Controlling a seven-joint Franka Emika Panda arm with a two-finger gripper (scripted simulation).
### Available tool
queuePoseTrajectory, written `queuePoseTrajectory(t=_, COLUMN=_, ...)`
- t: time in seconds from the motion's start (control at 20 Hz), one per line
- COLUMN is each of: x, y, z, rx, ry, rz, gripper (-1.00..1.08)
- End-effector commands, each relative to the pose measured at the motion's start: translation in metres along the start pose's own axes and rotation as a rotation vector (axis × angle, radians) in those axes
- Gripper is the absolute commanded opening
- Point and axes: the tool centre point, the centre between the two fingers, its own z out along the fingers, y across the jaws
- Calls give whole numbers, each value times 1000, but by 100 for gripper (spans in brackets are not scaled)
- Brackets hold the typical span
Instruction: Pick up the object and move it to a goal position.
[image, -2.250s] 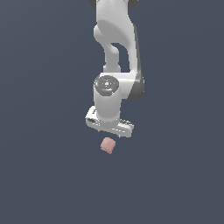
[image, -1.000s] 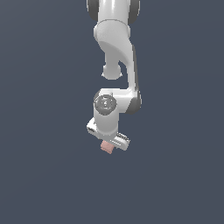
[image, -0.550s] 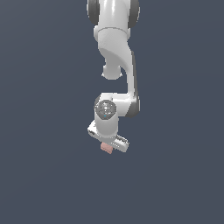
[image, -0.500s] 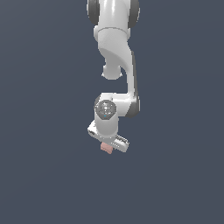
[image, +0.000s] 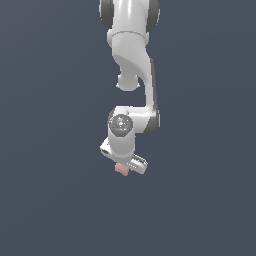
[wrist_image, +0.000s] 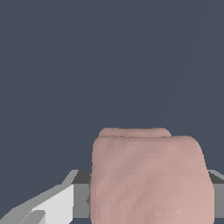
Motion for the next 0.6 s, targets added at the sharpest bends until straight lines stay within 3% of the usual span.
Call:
queuePoseTrajectory(t=0.0, x=0, y=0, z=-1, rx=0, ry=0, rz=0, gripper=-100)
queuePoseTrajectory(t=0.55, x=-6, y=20, z=-38, rx=1, ry=0, rz=0, gripper=-100)
